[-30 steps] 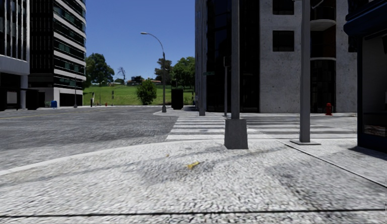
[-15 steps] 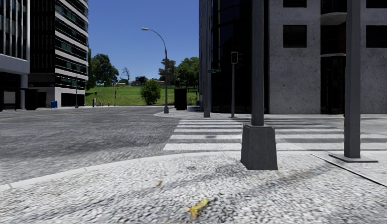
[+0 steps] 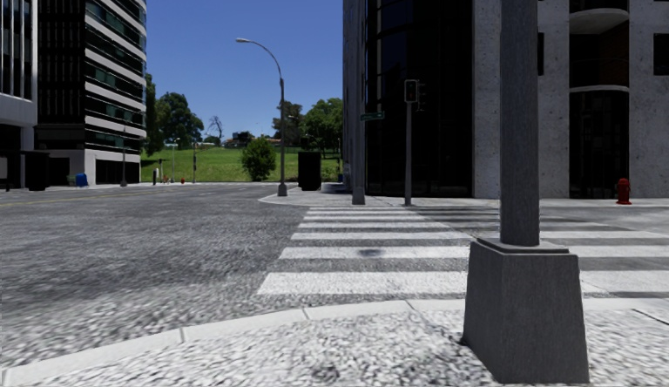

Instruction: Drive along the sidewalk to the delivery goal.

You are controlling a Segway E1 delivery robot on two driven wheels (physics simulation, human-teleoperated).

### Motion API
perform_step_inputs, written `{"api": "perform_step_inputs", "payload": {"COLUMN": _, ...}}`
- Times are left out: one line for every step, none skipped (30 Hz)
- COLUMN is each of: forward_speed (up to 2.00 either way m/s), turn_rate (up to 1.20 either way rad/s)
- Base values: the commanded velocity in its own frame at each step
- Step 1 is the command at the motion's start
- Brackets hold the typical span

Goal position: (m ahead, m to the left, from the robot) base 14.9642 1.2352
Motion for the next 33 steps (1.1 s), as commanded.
{"api": "perform_step_inputs", "payload": {"forward_speed": 2.00, "turn_rate": 0.00}}
{"api": "perform_step_inputs", "payload": {"forward_speed": 2.00, "turn_rate": 0.00}}
{"api": "perform_step_inputs", "payload": {"forward_speed": 2.00, "turn_rate": 0.00}}
{"api": "perform_step_inputs", "payload": {"forward_speed": 2.00, "turn_rate": 0.00}}
{"api": "perform_step_inputs", "payload": {"forward_speed": 2.00, "turn_rate": 0.00}}
{"api": "perform_step_inputs", "payload": {"forward_speed": 2.00, "turn_rate": 0.00}}
{"api": "perform_step_inputs", "payload": {"forward_speed": 2.00, "turn_rate": 0.00}}
{"api": "perform_step_inputs", "payload": {"forward_speed": 2.00, "turn_rate": 0.00}}
{"api": "perform_step_inputs", "payload": {"forward_speed": 2.00, "turn_rate": 0.00}}
{"api": "perform_step_inputs", "payload": {"forward_speed": 2.00, "turn_rate": 0.00}}
{"api": "perform_step_inputs", "payload": {"forward_speed": 2.00, "turn_rate": 0.00}}
{"api": "perform_step_inputs", "payload": {"forward_speed": 2.00, "turn_rate": 0.00}}
{"api": "perform_step_inputs", "payload": {"forward_speed": 2.00, "turn_rate": 0.00}}
{"api": "perform_step_inputs", "payload": {"forward_speed": 2.00, "turn_rate": 0.00}}
{"api": "perform_step_inputs", "payload": {"forward_speed": 2.00, "turn_rate": 0.00}}
{"api": "perform_step_inputs", "payload": {"forward_speed": 2.00, "turn_rate": 0.00}}
{"api": "perform_step_inputs", "payload": {"forward_speed": 2.00, "turn_rate": 0.00}}
{"api": "perform_step_inputs", "payload": {"forward_speed": 2.00, "turn_rate": 0.00}}
{"api": "perform_step_inputs", "payload": {"forward_speed": 2.00, "turn_rate": 0.00}}
{"api": "perform_step_inputs", "payload": {"forward_speed": 1.99, "turn_rate": 0.00}}
{"api": "perform_step_inputs", "payload": {"forward_speed": 1.99, "turn_rate": 0.00}}
{"api": "perform_step_inputs", "payload": {"forward_speed": 1.80, "turn_rate": 0.00}}
{"api": "perform_step_inputs", "payload": {"forward_speed": 1.64, "turn_rate": 0.00}}
{"api": "perform_step_inputs", "payload": {"forward_speed": 1.49, "turn_rate": 0.00}}
{"api": "perform_step_inputs", "payload": {"forward_speed": 1.39, "turn_rate": 0.00}}
{"api": "perform_step_inputs", "payload": {"forward_speed": 1.34, "turn_rate": 0.00}}
{"api": "perform_step_inputs", "payload": {"forward_speed": 1.34, "turn_rate": 0.00}}
{"api": "perform_step_inputs", "payload": {"forward_speed": 1.32, "turn_rate": 0.00}}
{"api": "perform_step_inputs", "payload": {"forward_speed": 1.30, "turn_rate": 0.00}}
{"api": "perform_step_inputs", "payload": {"forward_speed": 1.28, "turn_rate": 0.00}}
{"api": "perform_step_inputs", "payload": {"forward_speed": 1.28, "turn_rate": 0.00}}
{"api": "perform_step_inputs", "payload": {"forward_speed": 1.27, "turn_rate": 0.00}}
{"api": "perform_step_inputs", "payload": {"forward_speed": 1.27, "turn_rate": 0.00}}
